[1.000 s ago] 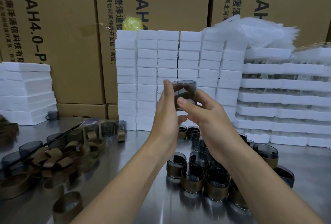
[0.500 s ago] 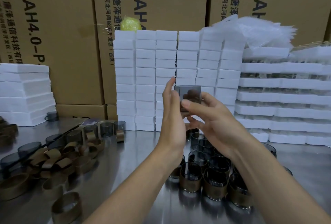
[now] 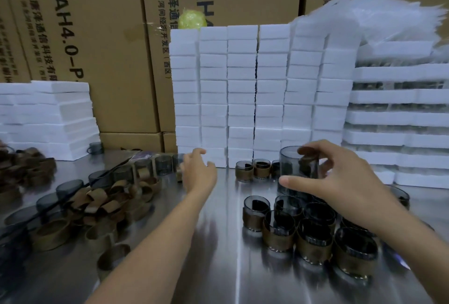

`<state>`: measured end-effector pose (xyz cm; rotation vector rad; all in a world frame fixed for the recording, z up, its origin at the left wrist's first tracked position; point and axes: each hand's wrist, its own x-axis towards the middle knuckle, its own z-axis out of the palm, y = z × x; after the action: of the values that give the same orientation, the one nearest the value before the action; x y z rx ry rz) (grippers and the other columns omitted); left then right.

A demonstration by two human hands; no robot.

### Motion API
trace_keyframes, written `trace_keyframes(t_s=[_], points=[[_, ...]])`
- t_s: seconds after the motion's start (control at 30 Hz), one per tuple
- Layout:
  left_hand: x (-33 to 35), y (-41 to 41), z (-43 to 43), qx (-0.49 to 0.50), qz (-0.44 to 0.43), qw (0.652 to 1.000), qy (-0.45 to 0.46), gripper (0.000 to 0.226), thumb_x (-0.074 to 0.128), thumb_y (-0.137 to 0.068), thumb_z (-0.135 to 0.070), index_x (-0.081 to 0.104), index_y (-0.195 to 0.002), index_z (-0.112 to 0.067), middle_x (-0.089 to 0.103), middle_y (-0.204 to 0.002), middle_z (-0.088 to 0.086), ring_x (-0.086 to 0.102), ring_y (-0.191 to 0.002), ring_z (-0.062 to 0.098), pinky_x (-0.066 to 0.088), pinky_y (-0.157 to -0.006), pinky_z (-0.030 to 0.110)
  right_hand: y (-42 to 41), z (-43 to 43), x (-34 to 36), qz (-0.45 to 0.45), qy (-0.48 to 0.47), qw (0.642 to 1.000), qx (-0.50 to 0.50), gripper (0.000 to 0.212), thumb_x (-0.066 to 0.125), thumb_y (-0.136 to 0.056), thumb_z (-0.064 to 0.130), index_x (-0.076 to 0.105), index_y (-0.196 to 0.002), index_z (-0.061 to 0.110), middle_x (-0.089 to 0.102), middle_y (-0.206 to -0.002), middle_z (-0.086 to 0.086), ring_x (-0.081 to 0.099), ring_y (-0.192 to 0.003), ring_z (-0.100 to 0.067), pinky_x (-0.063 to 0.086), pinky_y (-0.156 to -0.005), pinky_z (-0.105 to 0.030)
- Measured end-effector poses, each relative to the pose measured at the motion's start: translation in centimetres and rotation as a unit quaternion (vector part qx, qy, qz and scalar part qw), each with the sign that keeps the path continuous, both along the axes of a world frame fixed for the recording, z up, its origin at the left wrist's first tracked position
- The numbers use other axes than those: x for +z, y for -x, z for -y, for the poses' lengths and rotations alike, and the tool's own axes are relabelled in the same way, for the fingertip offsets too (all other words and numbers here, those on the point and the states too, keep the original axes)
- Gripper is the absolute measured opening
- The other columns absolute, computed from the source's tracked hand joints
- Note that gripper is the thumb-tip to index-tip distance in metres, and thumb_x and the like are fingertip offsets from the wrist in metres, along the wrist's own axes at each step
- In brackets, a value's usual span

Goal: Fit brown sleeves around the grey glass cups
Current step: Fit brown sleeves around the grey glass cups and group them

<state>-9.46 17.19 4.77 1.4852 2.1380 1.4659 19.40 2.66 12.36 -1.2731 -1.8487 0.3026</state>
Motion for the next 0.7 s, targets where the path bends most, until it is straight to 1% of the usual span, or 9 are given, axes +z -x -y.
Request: trace_keyframes(t_s=[0.07, 0.17, 0.27, 0.33, 0.43, 0.53, 0.6, 0.63, 0.7], points=[[-1.2, 2.7, -1.9, 0.067, -0.056, 0.995, 0.052, 0.048, 0.061, -0.105, -0.024, 0.049, -0.151, -0.028, 0.038, -0.158, 0.009, 0.043, -0.137, 0.035, 0.047, -0.103, 0.048, -0.6, 1.5, -1.3, 0.007, -0.005, 1.0, -0.016, 0.072, 0.077, -0.053, 0.095, 0.059, -0.111, 0.058, 0.069, -0.095, 0.036, 0.064, -0.087, 0.012, 0.045, -0.063, -0.017], [-2.1, 5.1, -3.8, 0.113, -0.071, 0.986, 0.099, 0.059, 0.064, -0.105, -0.036, 0.04, -0.159, -0.031, 0.037, -0.161, 0.016, 0.043, -0.141, 0.04, 0.044, -0.109, 0.051, -1.4, 3.4, -3.3, -0.008, 0.001, 1.0, -0.027, 0.079, 0.075, -0.048, 0.098, 0.055, -0.116, 0.062, 0.07, -0.1, 0.037, 0.069, -0.079, 0.005, 0.051, -0.06, -0.02], [-2.4, 6.5, -5.2, 0.115, -0.07, 0.984, 0.118, 0.046, 0.066, -0.105, -0.035, 0.053, -0.148, -0.025, 0.057, -0.146, 0.016, 0.057, -0.132, 0.039, 0.052, -0.106, 0.05, -2.1, 4.0, -5.1, -0.066, 0.002, 0.997, -0.027, 0.081, 0.085, -0.052, 0.087, 0.054, -0.121, 0.058, 0.07, -0.107, 0.038, 0.068, -0.088, 0.011, 0.055, -0.073, -0.03], [-2.7, 6.9, -5.5, 0.114, -0.069, 0.985, 0.107, 0.032, 0.064, -0.105, -0.022, 0.06, -0.136, -0.022, 0.067, -0.135, 0.016, 0.065, -0.122, 0.039, 0.057, -0.097, 0.047, -2.3, 4.0, -5.7, -0.084, 0.008, 0.996, -0.026, 0.078, 0.085, -0.049, 0.079, 0.051, -0.117, 0.06, 0.068, -0.108, 0.043, 0.063, -0.095, 0.021, 0.051, -0.079, -0.025], [-2.6, 6.6, -5.3, 0.114, -0.067, 0.986, 0.098, 0.034, 0.063, -0.103, -0.013, 0.061, -0.135, -0.022, 0.07, -0.131, 0.016, 0.068, -0.116, 0.041, 0.058, -0.091, 0.044, -2.7, 4.0, -6.0, -0.09, 0.029, 0.995, -0.027, 0.077, 0.085, -0.049, 0.077, 0.051, -0.115, 0.058, 0.069, -0.108, 0.041, 0.065, -0.094, 0.018, 0.052, -0.081, -0.027], [-1.8, 5.1, -4.5, 0.069, 0.005, 0.996, 0.057, 0.04, 0.067, -0.1, -0.005, 0.064, -0.138, -0.019, 0.07, -0.129, 0.018, 0.068, -0.116, 0.041, 0.059, -0.097, 0.046, -2.8, 4.3, -6.1, -0.096, 0.024, 0.995, -0.023, 0.074, 0.085, -0.052, 0.077, 0.05, -0.115, 0.058, 0.07, -0.106, 0.039, 0.067, -0.093, 0.016, 0.052, -0.078, -0.025], [-0.3, 3.3, -3.2, -0.004, 0.078, 0.997, -0.003, 0.038, 0.074, -0.096, 0.0, 0.073, -0.133, -0.012, 0.074, -0.127, 0.016, 0.068, -0.121, 0.038, 0.054, -0.096, 0.035, -2.7, 4.5, -5.5, -0.111, 0.016, 0.994, -0.016, 0.069, 0.084, -0.054, 0.077, 0.049, -0.112, 0.061, 0.07, -0.103, 0.04, 0.068, -0.091, 0.014, 0.051, -0.074, -0.022], [0.7, 2.1, -2.2, -0.045, 0.111, 0.992, -0.029, 0.036, 0.077, -0.093, 0.003, 0.077, -0.127, -0.01, 0.076, -0.123, 0.014, 0.069, -0.122, 0.035, 0.051, -0.094, 0.032, -2.6, 4.4, -5.1, -0.12, 0.016, 0.993, -0.009, 0.067, 0.084, -0.055, 0.077, 0.049, -0.11, 0.062, 0.07, -0.103, 0.039, 0.069, -0.089, 0.012, 0.05, -0.073, -0.022], [2.8, -0.1, 0.5, -0.131, 0.171, 0.974, -0.07, 0.036, 0.081, -0.091, 0.004, 0.078, -0.119, -0.018, 0.077, -0.12, 0.007, 0.069, -0.122, 0.03, 0.052, -0.096, 0.035, -2.2, 3.9, -3.5, -0.13, 0.01, 0.991, 0.011, 0.065, 0.084, -0.057, 0.078, 0.051, -0.109, 0.057, 0.069, -0.105, 0.038, 0.071, -0.088, 0.008, 0.051, -0.073, -0.023]])
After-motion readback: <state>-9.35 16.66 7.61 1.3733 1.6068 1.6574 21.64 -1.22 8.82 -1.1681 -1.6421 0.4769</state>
